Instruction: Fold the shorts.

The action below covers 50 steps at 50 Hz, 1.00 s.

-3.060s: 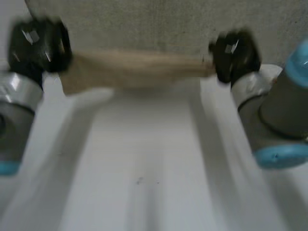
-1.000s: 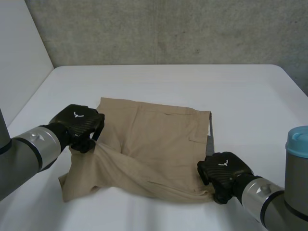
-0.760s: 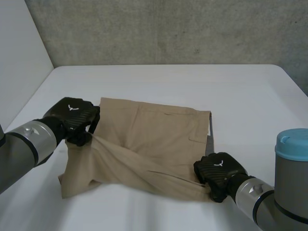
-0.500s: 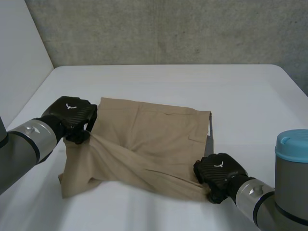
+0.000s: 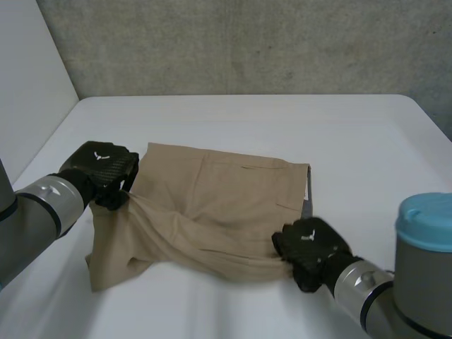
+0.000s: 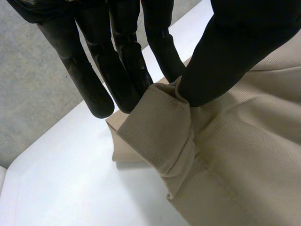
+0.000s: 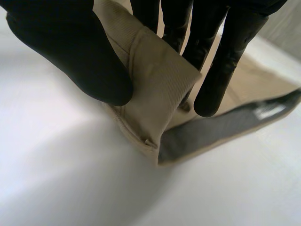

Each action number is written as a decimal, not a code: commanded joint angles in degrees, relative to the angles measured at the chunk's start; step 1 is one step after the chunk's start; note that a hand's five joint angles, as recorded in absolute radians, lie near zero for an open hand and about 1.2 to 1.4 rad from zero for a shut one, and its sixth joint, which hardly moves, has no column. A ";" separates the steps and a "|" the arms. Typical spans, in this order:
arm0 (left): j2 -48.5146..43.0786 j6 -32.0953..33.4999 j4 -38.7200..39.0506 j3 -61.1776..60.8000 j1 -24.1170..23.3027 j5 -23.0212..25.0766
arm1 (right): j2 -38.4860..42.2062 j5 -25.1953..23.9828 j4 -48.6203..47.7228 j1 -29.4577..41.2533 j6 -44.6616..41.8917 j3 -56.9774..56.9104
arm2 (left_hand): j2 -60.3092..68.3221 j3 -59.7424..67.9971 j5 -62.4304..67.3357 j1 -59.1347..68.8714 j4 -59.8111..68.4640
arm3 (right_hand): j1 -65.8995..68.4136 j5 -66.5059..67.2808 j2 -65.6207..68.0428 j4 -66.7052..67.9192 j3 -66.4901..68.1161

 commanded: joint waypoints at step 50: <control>-12.11 0.89 9.60 11.63 -4.09 1.30 | 6.41 -2.25 11.22 -15.10 -15.57 -20.76 | 11.18 11.68 14.09 15.38 11.30 | 25.71 13.73 12.51 11.80 12.40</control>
